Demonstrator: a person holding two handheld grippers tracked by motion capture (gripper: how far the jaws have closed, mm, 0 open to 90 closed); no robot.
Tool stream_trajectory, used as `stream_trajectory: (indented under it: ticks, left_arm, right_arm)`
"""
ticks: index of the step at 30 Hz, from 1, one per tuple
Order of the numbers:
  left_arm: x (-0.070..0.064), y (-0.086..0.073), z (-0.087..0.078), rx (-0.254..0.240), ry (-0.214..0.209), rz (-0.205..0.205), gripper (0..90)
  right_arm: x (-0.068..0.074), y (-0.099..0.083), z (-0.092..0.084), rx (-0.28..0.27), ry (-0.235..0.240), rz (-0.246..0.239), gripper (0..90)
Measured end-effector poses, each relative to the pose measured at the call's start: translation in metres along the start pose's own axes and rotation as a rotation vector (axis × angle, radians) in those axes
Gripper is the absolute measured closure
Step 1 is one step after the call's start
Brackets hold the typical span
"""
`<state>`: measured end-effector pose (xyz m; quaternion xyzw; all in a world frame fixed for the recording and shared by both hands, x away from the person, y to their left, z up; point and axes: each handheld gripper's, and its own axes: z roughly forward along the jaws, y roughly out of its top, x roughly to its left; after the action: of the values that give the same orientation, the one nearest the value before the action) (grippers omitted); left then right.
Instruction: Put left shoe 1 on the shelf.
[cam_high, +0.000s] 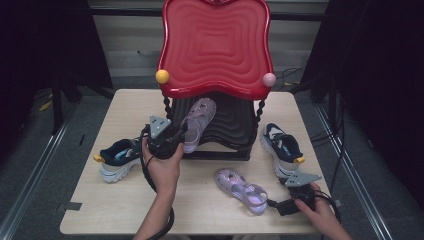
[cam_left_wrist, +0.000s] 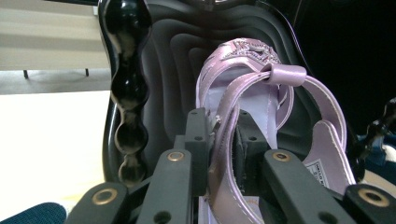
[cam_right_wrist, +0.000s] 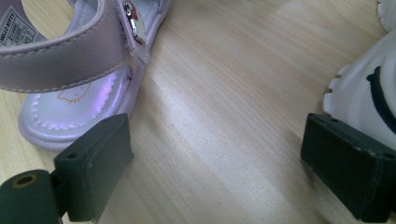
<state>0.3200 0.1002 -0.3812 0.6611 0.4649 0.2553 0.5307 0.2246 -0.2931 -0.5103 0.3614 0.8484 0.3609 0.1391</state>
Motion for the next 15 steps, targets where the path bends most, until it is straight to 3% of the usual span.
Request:
stream_trajectory:
  ticks: [15]
  left_arm:
    - [-0.011,0.009,0.023,-0.033,0.042,-0.003,78.8]
  right_arm:
    - [0.0,0.0,0.0,0.0,-0.001,-0.001,8.0]
